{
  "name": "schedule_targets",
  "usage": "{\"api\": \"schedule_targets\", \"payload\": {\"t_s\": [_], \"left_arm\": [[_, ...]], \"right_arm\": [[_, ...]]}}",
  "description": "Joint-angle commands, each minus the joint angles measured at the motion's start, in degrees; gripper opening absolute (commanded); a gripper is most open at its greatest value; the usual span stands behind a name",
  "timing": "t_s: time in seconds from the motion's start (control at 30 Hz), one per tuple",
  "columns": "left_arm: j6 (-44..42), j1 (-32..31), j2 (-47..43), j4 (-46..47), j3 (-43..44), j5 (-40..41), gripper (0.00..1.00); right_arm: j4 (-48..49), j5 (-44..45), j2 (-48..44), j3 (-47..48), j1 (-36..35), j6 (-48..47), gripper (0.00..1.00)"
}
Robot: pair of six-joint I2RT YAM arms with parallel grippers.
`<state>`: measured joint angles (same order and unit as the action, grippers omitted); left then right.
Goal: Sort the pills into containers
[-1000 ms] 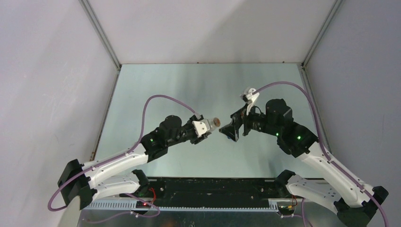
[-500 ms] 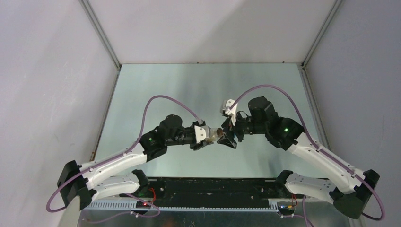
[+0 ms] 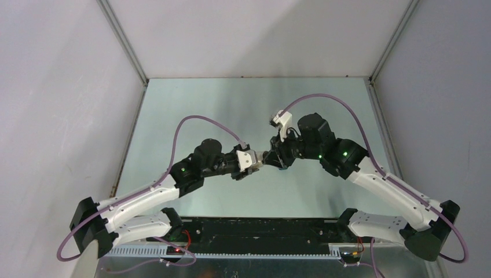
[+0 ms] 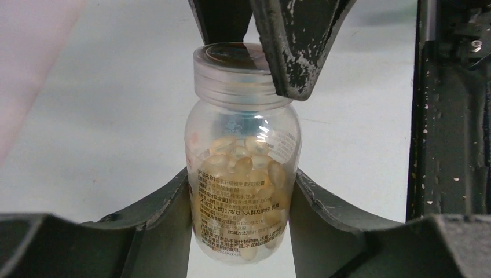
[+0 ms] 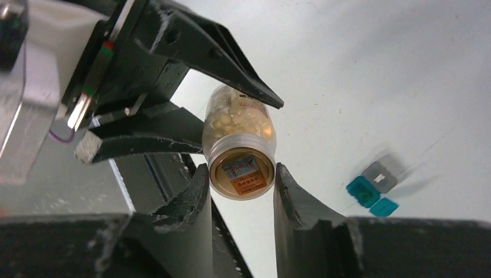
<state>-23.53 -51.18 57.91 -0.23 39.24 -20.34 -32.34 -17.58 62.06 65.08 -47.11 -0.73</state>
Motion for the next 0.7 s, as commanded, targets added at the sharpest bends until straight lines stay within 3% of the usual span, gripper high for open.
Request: {"api": "schedule_targets", "payload": {"t_s": [0.0,0.13,0.27,0.33,0.37,0.47,0.5,0.53,0.67], "left_arm": [[-1.1,-0.7,-1.3,2.9,1.7,-2.6,0.00],[-1.0,-0.7,-1.4,3.4,1.5,-1.6,0.00],[-0.6,-0.7,-1.0,4.7,0.9,2.9,0.00],[-0.6,-0.7,-0.6,4.9,0.8,6.5,0.00],[-0.6,-0.7,-0.5,4.9,0.9,7.1,0.00],[-0.6,-0.7,-0.5,4.9,0.7,8.8,0.00],[-0.4,-0.7,-0.5,5.0,0.6,9.0,0.00],[-0.4,-0.7,-0.5,5.3,0.6,9.5,0.00],[-0.4,-0.8,-0.5,5.3,0.5,9.5,0.00]], "right_arm": [[7.0,12.4,2.7,2.6,-0.3,14.8,0.07],[8.6,16.9,4.1,2.6,0.1,28.4,0.04],[8.5,16.0,4.7,2.6,2.2,42.7,0.08],[8.4,15.0,4.7,2.6,2.7,46.5,0.25],[8.5,14.2,4.5,2.5,2.8,47.3,0.40],[8.8,13.0,3.3,2.6,2.9,45.0,0.72],[8.8,12.6,2.6,2.6,3.0,42.6,0.91],[8.7,12.4,2.1,2.3,3.4,41.4,0.97],[10.2,6.2,-0.7,0.1,5.0,31.3,0.99]]}}
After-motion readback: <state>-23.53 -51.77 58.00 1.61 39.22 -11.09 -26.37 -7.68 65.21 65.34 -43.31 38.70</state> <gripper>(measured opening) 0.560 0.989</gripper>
